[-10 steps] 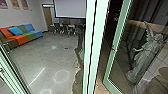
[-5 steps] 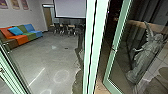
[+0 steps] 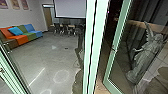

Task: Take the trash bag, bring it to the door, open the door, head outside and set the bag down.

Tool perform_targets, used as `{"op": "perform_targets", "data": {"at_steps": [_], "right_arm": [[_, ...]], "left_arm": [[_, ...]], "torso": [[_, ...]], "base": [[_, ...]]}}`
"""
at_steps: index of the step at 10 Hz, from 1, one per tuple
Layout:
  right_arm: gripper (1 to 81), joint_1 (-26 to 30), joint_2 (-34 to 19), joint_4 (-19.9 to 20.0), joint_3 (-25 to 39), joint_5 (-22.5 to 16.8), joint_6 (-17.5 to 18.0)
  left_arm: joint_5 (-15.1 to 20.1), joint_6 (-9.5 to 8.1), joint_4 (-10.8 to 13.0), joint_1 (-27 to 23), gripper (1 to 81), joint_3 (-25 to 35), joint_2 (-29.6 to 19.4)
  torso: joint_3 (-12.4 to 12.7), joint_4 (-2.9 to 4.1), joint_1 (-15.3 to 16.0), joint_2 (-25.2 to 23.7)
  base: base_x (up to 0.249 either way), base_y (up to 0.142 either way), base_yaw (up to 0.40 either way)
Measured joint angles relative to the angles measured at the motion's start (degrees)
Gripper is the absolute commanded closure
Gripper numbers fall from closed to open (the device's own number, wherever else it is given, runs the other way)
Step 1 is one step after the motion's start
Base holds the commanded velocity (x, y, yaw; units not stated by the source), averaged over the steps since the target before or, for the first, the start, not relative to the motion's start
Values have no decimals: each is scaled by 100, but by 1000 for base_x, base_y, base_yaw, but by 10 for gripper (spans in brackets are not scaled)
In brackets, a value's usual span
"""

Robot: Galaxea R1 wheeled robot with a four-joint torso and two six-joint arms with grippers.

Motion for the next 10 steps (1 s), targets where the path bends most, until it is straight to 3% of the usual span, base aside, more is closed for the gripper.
{"op": "perform_targets", "data": {"at_steps": [6, 10], "right_arm": [[10, -249, 1179, -597, -1744, 166, -13], [10, -306, 1709, -557, -3015, 206, 233]], "left_arm": [[-135, -17, -1, -18, 811, -33, 46], [-135, -89, -1, -22, 811, -41, 46]], "torso": [[0, 0, 0, 0], [0, 0, 0, 0]], "base": [[0, 0, 0], [0, 0, 0]]}}
